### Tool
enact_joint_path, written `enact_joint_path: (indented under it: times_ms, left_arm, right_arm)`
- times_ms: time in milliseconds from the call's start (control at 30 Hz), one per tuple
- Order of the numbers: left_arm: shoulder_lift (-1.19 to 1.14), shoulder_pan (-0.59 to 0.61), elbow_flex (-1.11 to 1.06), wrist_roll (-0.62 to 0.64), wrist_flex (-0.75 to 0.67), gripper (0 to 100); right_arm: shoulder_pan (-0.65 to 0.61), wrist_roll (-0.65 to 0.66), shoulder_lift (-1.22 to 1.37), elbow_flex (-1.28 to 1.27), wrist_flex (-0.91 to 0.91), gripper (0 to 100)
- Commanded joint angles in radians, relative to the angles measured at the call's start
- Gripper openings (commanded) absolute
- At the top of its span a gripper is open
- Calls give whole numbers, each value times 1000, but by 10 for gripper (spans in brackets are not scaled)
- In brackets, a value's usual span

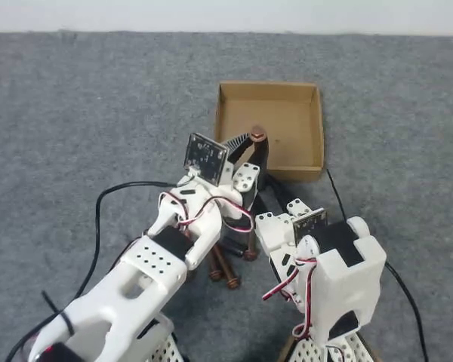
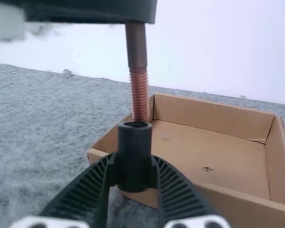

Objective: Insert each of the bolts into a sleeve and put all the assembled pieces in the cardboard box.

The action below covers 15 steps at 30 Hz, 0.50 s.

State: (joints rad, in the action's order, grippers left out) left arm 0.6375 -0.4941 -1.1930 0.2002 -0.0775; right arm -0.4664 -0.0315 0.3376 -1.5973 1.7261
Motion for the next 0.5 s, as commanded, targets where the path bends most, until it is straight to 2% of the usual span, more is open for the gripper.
enact_joint_path:
  times_ms: [0,167,467]
  left_arm:
    - [-6,14,85,12,54,12]
    - [20,11,196,75,269,12]
    - [18,11,211,129,275,12]
  right_arm:
    - [19,-3,-35,-23,16,6]
    - [19,-3,-35,-23,16,6]
    - [19,-3,-35,-23,16,6]
